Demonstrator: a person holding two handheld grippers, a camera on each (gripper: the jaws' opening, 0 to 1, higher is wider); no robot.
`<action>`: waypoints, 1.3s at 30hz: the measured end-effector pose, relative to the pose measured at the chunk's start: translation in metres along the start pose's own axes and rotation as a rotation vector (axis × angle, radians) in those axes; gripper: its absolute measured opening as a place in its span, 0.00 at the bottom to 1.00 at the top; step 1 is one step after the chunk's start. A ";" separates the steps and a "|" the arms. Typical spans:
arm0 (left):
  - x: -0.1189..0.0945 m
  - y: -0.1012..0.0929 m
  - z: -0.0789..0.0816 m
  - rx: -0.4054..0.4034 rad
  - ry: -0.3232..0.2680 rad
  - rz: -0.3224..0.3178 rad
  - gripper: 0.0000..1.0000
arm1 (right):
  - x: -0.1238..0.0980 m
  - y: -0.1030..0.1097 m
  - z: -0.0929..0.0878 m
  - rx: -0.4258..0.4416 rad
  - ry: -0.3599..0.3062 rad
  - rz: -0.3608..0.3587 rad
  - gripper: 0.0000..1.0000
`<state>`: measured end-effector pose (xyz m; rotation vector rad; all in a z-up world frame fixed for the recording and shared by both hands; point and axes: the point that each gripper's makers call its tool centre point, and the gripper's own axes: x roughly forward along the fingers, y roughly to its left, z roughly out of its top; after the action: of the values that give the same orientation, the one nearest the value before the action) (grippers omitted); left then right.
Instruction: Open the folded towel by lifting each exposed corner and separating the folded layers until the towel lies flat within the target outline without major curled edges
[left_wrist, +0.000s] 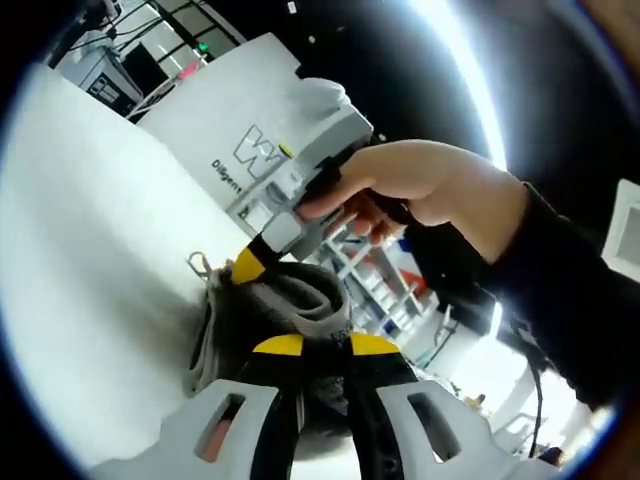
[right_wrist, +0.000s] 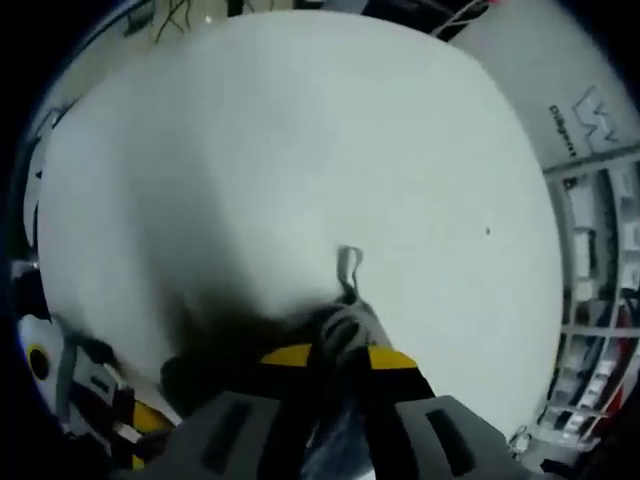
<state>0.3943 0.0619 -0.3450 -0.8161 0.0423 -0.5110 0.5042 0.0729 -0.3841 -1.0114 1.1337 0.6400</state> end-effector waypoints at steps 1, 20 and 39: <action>0.000 0.000 0.000 0.002 0.000 0.000 0.10 | 0.001 0.001 -0.001 -0.004 0.000 0.002 0.11; 0.003 -0.009 -0.003 0.027 0.025 -0.003 0.06 | -0.008 -0.002 -0.004 -0.078 -0.019 -0.017 0.10; 0.015 -0.032 0.007 0.096 0.035 -0.023 0.06 | -0.025 -0.017 -0.005 -0.077 -0.085 -0.008 0.10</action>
<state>0.3962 0.0417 -0.3154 -0.7149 0.0407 -0.5446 0.5078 0.0628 -0.3551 -1.0437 1.0364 0.7180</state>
